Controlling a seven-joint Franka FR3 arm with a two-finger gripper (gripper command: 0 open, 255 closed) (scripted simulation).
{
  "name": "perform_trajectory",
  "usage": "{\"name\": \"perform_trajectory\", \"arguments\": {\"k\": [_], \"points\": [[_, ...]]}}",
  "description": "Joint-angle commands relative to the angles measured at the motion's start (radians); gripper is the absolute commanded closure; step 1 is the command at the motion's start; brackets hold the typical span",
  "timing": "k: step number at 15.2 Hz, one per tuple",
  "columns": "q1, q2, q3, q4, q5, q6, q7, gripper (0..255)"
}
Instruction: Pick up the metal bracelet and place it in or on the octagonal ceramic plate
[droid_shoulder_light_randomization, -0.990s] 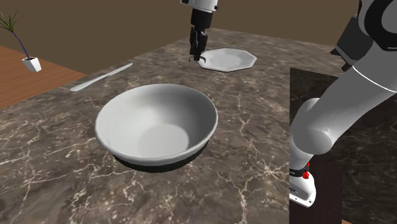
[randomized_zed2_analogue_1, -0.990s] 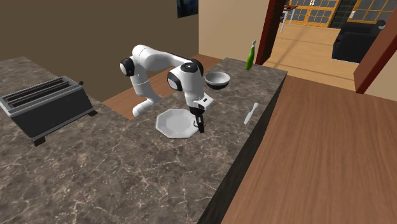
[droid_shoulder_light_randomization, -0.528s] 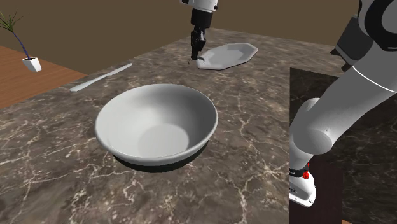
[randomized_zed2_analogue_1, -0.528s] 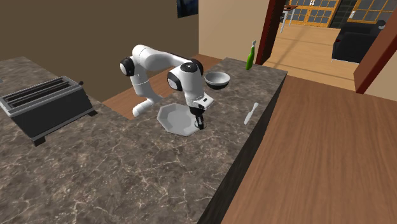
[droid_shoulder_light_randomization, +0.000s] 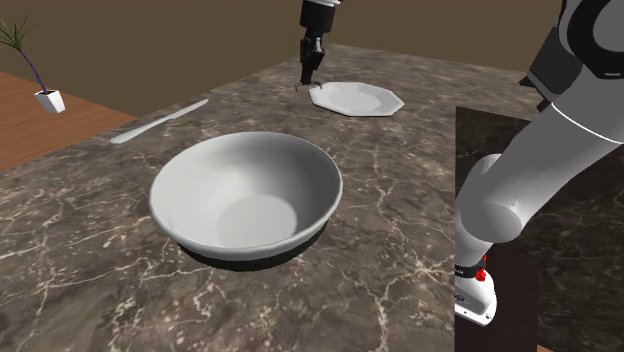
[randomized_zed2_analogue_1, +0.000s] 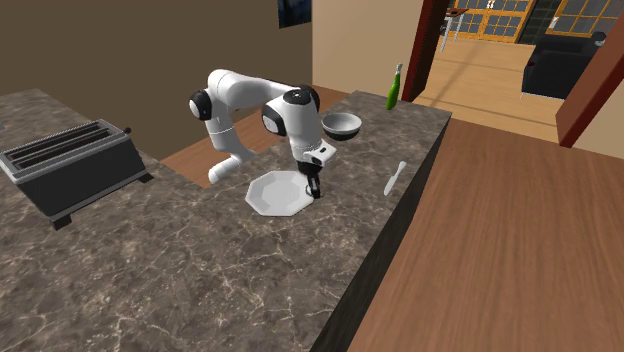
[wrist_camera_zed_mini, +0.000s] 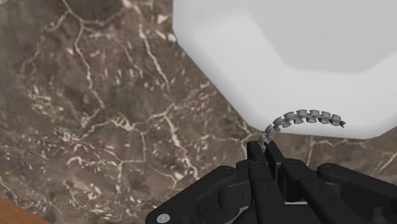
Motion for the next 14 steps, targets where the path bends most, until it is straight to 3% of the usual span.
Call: {"name": "perform_trajectory", "arguments": {"k": [1,8,14], "points": [[0.0,0.004,0.0,0.031,0.0,-0.028,0.003,255],[0.0,0.034,-0.002,0.156,-0.001,-0.122,0.013,255],[-0.037,-0.14,-0.064,-0.002,-0.02,-0.149,-0.081,255]]}}
